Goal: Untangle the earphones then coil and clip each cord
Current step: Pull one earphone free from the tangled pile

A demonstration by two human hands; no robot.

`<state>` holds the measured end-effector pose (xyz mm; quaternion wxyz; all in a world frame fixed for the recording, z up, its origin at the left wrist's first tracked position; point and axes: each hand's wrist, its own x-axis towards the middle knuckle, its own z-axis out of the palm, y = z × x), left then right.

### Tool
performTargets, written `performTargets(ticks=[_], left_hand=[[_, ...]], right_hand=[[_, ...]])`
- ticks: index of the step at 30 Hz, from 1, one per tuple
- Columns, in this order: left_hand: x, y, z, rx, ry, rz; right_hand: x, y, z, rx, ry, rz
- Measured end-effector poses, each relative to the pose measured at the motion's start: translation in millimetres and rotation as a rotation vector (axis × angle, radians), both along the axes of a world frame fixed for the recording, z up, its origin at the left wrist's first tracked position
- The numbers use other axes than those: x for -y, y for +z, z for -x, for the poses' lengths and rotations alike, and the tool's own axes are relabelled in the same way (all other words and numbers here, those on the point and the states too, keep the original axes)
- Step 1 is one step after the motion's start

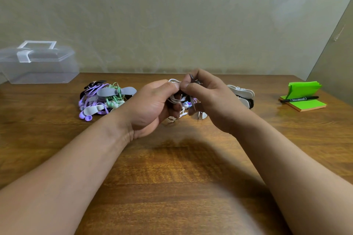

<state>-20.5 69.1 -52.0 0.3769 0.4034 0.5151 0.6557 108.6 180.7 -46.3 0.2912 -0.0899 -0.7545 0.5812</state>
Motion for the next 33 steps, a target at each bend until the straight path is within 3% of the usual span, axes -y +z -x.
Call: performTargets(ticks=[7,16,23,33], left_hand=[[-4,-4,-4,-0.073,0.061,0.033],[-3,-6,-4,0.018,-0.008,0.080],[2,1,0,0.081,-0.079,0.086],[-5,-8,2,0.037,-0.024,0.083]], right_hand=[[0,-6,7,0.022,-0.132,-0.108],[-5,-11,2,0.155,-0.213,-0.489],[-2,-2,0,0.147,-0.181,-0.248],[-2,-13,3,0.154,-0.351,-0.567]])
